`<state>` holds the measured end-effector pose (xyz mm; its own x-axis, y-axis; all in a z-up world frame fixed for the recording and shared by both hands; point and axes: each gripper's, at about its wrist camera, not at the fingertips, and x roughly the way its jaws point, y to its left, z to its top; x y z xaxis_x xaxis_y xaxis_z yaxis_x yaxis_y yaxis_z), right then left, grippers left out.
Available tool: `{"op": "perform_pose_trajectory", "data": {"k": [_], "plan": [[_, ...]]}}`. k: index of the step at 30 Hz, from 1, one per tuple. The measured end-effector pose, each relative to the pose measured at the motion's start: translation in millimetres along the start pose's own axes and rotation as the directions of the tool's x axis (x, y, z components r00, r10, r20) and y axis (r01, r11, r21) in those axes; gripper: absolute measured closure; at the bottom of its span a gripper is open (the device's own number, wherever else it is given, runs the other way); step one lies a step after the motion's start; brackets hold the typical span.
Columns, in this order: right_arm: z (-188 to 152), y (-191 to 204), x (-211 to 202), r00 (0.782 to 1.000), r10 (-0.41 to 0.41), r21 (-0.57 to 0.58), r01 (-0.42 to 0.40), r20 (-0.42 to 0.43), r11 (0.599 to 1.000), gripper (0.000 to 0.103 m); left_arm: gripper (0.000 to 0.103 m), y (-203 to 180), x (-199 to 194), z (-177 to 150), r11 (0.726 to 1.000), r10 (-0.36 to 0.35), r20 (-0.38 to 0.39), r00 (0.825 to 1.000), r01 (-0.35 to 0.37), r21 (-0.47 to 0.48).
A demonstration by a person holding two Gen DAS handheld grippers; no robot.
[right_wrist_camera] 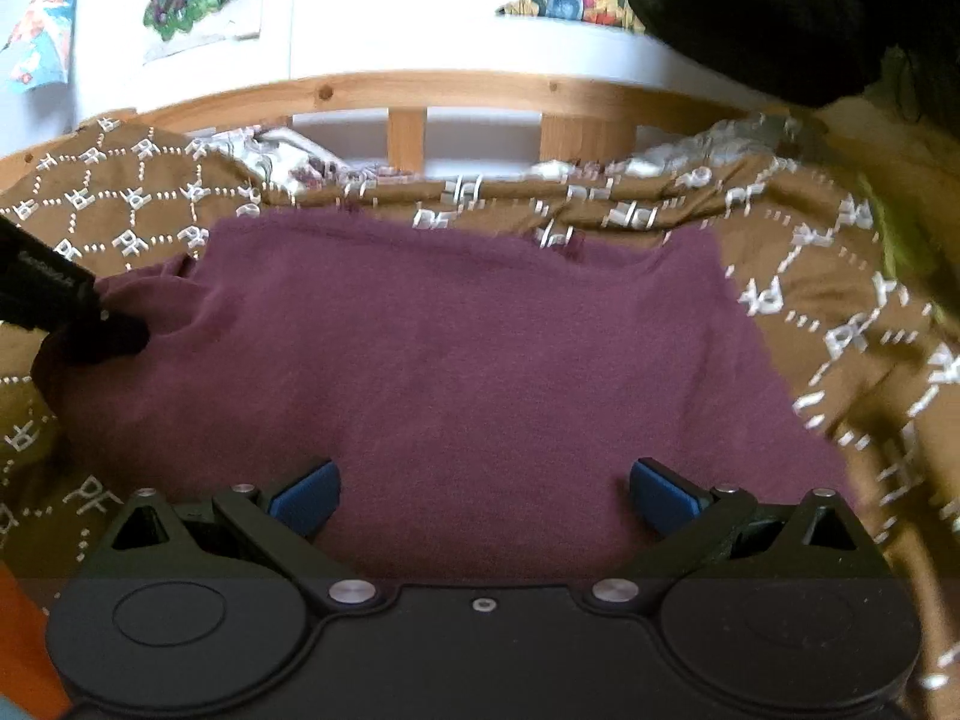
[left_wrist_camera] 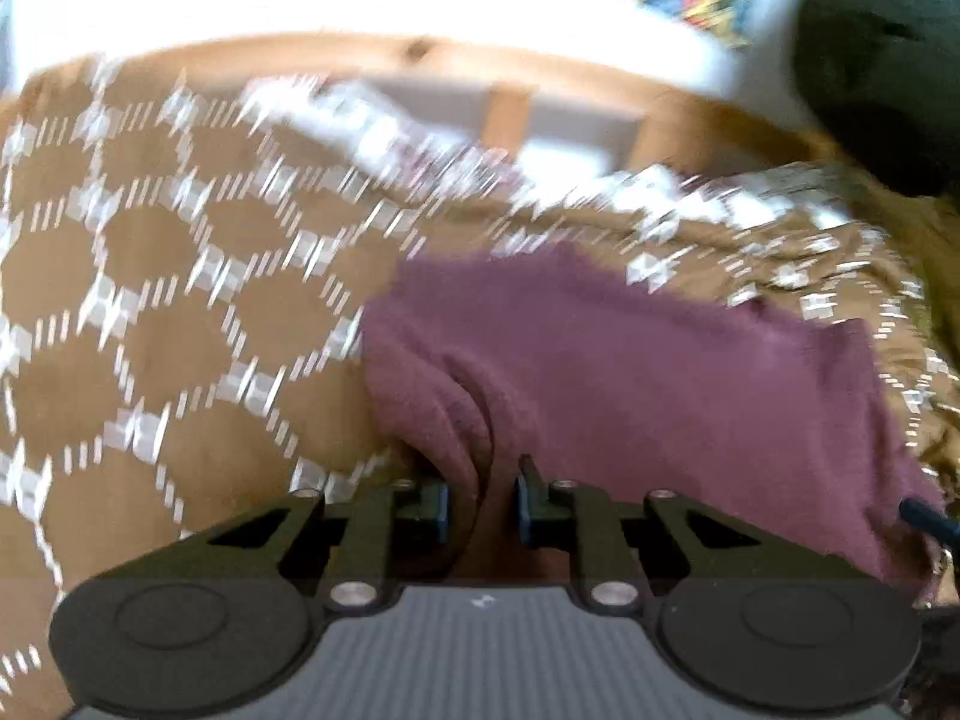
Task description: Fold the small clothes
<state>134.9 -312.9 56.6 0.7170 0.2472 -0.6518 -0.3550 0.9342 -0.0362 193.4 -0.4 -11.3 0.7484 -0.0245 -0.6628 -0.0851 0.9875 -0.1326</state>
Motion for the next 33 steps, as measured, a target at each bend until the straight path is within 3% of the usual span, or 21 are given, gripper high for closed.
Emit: {"op": "perform_pose_trajectory", "data": {"k": [5,12,15,19,22,24,26,30,33], "plan": [[21,-34,-35,0.992,-0.047,0.078,0.038,0.114,0.996,0.001,0.083,-42,-19,22,0.989,-0.090,0.077,0.993,0.080,0.123],[39,-88,-70,0.978,-0.173,0.022,0.172,0.114,0.985,0.001,0.084,-127,-11,37,0.949,-0.194,0.019,0.981,0.182,0.257],[29,-106,-83,0.968,-0.226,0.016,0.225,0.112,0.974,0.001,0.084,-159,1,30,0.930,-0.180,-0.039,0.983,0.183,0.318],[5,-132,-79,0.962,-0.267,0.134,0.258,0.058,0.957,0.001,0.079,-177,9,9,0.910,-0.143,-0.092,0.985,0.167,0.380],[-11,-144,-66,0.969,-0.249,0.193,0.246,-0.012,0.950,0.001,0.056,-173,2,-2,0.909,-0.197,-0.072,0.978,0.209,0.361],[-13,-142,-62,0.966,-0.260,0.175,0.257,-0.007,0.950,0.001,0.026,-172,-5,-7,0.905,-0.225,-0.045,0.973,0.226,0.361],[-14,-139,-59,0.965,-0.263,0.158,0.259,0.006,0.953,0.001,0.014,-173,-13,-11,0.899,-0.241,-0.014,0.970,0.229,0.373],[-15,-134,-56,0.966,-0.257,0.147,0.253,0.012,0.956,0.001,0.002,-174,-29,-14,0.895,-0.253,0.028,0.967,0.223,0.386],[-16,-133,-54,0.964,-0.264,0.126,0.260,0.014,0.957,0.001,0.001,-170,-40,-13,0.891,-0.304,0.033,0.952,0.272,0.363]]}}
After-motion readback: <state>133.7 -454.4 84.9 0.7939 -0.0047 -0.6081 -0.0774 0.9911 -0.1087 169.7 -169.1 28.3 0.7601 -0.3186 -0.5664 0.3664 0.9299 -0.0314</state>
